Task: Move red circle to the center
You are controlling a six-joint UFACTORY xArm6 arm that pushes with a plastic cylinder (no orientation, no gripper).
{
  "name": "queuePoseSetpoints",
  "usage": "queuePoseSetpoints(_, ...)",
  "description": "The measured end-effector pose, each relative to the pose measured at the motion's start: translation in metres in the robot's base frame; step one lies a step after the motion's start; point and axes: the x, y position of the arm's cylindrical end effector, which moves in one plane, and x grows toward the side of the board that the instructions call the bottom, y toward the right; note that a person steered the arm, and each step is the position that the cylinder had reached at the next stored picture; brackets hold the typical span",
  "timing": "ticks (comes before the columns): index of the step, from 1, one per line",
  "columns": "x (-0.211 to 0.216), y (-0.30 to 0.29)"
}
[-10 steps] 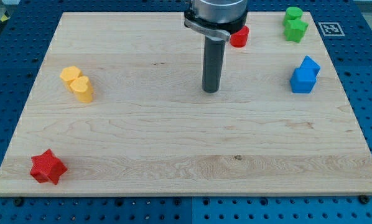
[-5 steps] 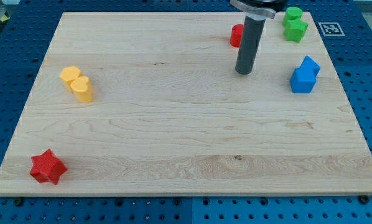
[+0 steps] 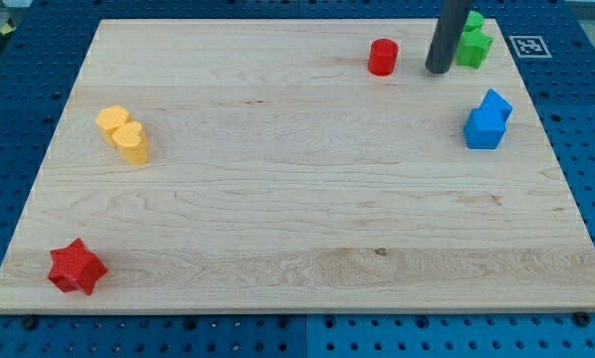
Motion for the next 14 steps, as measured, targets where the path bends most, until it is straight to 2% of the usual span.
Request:
queuePoseSetpoints(4,-0.009,-0.11)
queuePoseSetpoints(6,-0.011,-0.121)
queuePoseSetpoints(7,-0.011,-0.145)
queuePoseSetpoints(9,-0.009,-0.147)
queuePoseSetpoints(10,-0.039,-0.147)
queuePoseSetpoints(11,-0.048,-0.169)
queuePoseSetpoints(14,0.03,-0.184)
